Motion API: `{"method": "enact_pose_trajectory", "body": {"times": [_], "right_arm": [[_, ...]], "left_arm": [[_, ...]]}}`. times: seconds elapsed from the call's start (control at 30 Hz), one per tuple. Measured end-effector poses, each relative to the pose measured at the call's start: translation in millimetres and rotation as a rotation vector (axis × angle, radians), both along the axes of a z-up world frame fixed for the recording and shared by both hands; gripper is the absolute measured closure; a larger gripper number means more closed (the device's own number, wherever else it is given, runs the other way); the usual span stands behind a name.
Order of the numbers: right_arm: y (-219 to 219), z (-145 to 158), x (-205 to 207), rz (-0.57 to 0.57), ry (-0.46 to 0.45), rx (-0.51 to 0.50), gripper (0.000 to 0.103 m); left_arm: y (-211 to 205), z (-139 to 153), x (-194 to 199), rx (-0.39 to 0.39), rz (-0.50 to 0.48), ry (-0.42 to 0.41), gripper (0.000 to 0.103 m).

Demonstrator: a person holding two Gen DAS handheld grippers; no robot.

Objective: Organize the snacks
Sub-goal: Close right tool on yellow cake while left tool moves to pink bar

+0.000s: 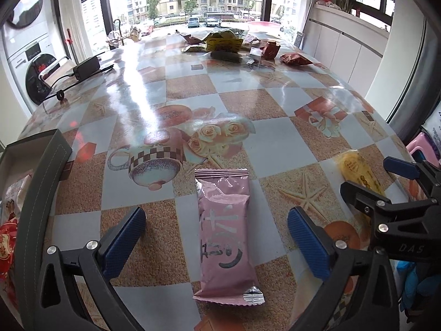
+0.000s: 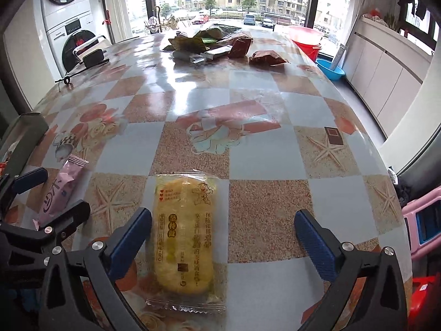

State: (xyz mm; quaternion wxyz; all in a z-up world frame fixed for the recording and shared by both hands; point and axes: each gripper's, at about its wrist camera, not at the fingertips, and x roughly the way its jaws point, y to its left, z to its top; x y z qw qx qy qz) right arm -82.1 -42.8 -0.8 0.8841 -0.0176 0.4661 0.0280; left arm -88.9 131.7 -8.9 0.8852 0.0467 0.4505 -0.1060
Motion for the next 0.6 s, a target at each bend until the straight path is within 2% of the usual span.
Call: {"method": "enact_pose_trajectory", "body": {"times": [0.6], "right_arm": [[0.0,-0.5,0.4,0.002,-0.004,0.001,0.0]], "left_arm": [[-0.1,-0.4,-0.8,0.002,0.002,-0.004,0.001]]}}
